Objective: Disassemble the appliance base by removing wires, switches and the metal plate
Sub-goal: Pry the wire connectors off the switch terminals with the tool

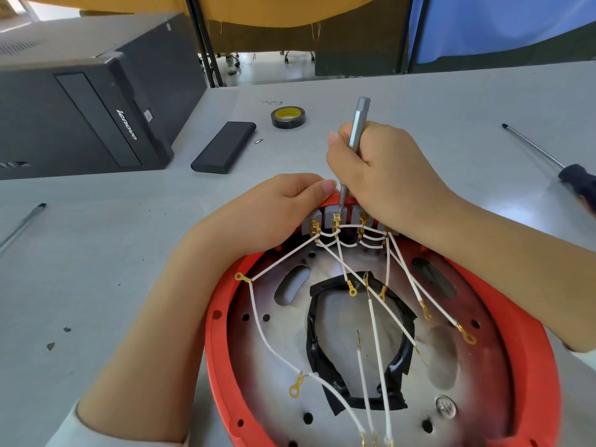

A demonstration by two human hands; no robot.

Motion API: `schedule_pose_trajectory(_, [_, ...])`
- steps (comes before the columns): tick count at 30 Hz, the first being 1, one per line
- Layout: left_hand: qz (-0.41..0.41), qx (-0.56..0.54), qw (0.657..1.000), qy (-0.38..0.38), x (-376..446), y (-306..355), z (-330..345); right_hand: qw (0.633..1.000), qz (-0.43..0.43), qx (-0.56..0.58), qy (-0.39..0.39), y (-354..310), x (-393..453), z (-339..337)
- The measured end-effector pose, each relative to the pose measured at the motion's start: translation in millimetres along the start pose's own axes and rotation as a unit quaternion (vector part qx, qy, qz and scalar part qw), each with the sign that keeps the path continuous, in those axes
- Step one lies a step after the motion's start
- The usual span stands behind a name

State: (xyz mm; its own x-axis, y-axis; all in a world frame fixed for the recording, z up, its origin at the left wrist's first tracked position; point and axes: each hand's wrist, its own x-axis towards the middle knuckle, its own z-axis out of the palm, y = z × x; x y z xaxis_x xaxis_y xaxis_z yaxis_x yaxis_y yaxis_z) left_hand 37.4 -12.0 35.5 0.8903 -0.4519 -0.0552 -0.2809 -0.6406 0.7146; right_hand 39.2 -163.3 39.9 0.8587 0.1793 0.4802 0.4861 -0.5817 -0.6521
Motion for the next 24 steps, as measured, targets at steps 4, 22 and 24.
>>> schedule_pose_trajectory(4, [-0.001,0.0,1.0,-0.002,-0.7,-0.2,0.2,1.0,-0.024,0.011,-0.003,-2.1,-2.5,0.6])
schedule_pose_trajectory(22, [0.003,0.008,1.0,0.003,-1.1,-0.4,0.0,0.999,-0.038,-0.022,-0.01,-3.8,-2.8,2.4])
schedule_pose_trajectory(24, [0.002,0.01,1.0,0.003,-1.4,0.1,0.2,0.999,-0.028,-0.019,-0.012,-3.1,-1.4,2.6])
